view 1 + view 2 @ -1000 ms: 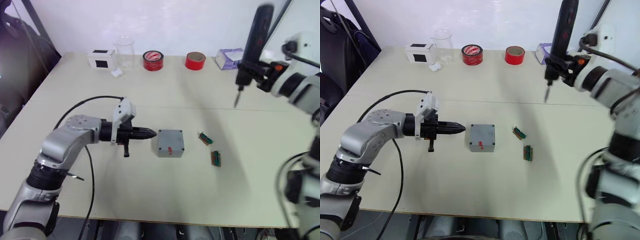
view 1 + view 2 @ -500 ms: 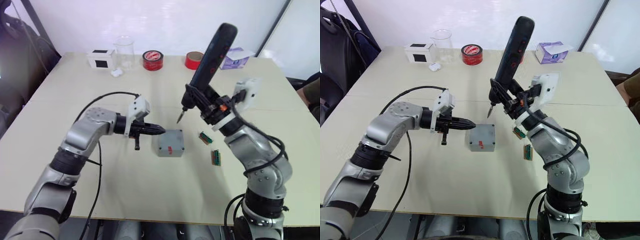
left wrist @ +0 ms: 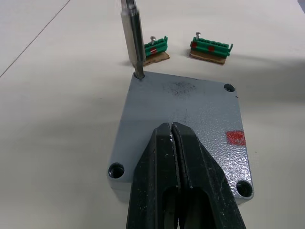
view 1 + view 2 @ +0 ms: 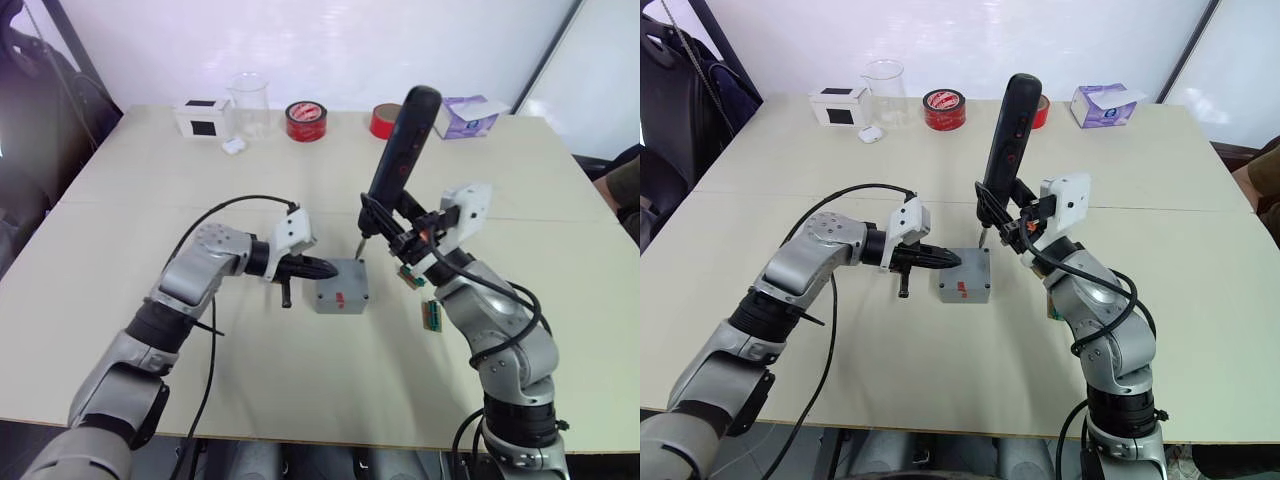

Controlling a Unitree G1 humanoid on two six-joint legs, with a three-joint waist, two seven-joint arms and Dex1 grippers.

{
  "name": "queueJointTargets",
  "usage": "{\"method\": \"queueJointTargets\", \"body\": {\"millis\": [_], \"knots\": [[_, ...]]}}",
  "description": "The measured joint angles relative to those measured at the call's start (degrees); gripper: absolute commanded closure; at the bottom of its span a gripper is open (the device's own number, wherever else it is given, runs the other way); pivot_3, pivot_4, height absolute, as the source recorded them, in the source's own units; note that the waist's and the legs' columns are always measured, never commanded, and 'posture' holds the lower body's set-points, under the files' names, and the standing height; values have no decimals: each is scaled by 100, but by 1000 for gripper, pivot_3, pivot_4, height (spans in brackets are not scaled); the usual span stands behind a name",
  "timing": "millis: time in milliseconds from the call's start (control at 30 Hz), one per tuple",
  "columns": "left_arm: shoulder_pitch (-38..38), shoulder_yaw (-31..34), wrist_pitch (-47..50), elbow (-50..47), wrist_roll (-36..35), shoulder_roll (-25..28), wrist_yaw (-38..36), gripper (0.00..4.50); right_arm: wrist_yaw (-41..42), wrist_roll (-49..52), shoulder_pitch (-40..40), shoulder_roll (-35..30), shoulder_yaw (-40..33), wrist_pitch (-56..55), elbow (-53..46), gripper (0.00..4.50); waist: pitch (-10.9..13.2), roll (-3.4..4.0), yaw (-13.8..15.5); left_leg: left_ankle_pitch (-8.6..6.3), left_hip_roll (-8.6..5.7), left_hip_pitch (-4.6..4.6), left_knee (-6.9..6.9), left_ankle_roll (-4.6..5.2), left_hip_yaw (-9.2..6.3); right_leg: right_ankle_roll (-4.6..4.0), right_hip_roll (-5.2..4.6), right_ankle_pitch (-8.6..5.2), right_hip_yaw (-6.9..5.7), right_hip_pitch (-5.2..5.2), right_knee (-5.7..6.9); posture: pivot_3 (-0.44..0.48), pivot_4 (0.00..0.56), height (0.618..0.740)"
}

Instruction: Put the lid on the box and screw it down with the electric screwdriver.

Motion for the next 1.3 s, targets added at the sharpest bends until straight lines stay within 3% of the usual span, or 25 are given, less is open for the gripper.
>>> {"method": "queueJointTargets", "body": {"millis": [867,1133,1300], "knots": [[65,43,234,-124,2,-99,-15,4500,379,-555,328,-236,235,-710,181,2731,-9,-5,17,0,0,18,1,0,-3,0,0,0,-1,21,-1,0,150,740],[113,-82,-169,-66,357,-45,-9,4500,397,-751,405,-420,512,-481,45,2731,-74,-24,3,-1,2,62,-1,1,-5,-17,2,-10,-1,61,0,0,150,740],[222,-129,-295,-25,463,-40,28,4500,365,-900,407,-486,659,-298,22,2731,-141,-43,-45,-12,9,136,-11,16,-6,-38,2,-26,-5,133,-5,0,150,740]]}}
